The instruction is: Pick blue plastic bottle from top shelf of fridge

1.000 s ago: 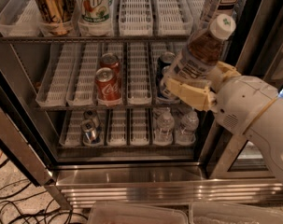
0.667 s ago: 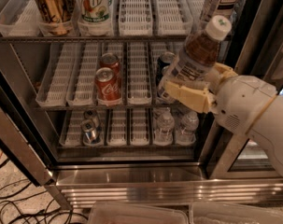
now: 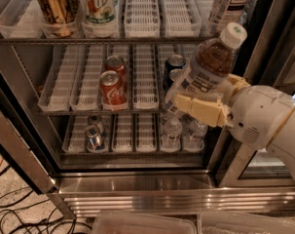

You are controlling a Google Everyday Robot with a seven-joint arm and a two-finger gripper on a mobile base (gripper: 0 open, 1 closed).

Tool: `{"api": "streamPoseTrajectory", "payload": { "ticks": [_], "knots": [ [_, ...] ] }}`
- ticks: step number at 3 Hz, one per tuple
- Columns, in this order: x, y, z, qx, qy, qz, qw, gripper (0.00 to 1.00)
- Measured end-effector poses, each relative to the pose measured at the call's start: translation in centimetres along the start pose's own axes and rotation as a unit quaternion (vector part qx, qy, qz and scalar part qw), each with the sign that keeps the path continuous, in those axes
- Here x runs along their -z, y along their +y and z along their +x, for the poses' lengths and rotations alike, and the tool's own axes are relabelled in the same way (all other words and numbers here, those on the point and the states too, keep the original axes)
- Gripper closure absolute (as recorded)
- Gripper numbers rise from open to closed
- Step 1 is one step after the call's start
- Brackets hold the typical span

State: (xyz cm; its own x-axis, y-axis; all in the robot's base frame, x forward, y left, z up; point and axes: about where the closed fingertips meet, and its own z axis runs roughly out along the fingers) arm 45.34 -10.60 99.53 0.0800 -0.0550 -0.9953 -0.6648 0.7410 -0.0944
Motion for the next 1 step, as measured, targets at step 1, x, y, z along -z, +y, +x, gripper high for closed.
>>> {"api": "streamPoseTrajectory", "payload": {
  "ticks": [1],
  "knots": [
    [-0.08, 2.30, -0.28, -0.005, -0.004, -0.042, 0.9991, 1.00]
  ]
}}
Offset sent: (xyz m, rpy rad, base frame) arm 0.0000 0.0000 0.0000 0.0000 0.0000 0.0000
